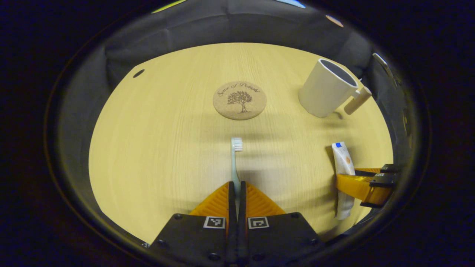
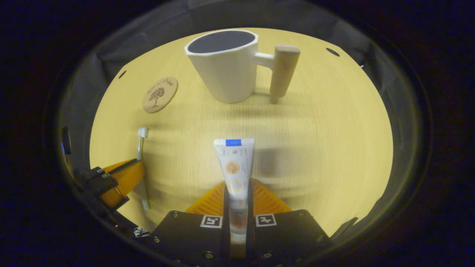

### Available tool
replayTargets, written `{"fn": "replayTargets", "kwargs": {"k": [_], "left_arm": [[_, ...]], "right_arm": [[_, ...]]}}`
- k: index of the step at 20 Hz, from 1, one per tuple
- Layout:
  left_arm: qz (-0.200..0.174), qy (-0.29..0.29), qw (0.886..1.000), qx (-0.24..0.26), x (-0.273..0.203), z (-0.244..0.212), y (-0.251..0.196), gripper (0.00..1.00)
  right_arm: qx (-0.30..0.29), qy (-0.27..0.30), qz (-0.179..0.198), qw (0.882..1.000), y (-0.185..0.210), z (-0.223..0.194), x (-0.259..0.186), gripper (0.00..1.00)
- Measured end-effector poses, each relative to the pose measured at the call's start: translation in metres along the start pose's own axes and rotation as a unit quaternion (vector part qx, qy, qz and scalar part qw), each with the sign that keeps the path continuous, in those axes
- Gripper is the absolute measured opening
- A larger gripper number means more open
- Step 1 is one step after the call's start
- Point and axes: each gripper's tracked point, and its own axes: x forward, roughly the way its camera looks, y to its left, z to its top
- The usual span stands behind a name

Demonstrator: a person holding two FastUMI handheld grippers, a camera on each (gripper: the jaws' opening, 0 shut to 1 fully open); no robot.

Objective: Put the toothbrush and toothpaste on the desktop into the cup, then pick up the cup and place it on the coaster on the desktop.

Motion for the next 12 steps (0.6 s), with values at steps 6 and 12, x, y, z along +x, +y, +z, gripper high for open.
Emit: {"fn": "replayTargets", "kwargs": {"k": [6,12], "left_arm": [[-0.016,-0.006,1.000,-0.013,0.001,0.000,0.001,0.08],[-0.012,-0.041,0.999,-0.008,-0.017,0.007,0.036,0.08]], "right_arm": [[0.024,-0.005,0.018,1.000,0.003,0.001,-0.001,0.18],[0.050,-0.041,0.047,0.997,0.008,0.012,-0.012,0.18]]}}
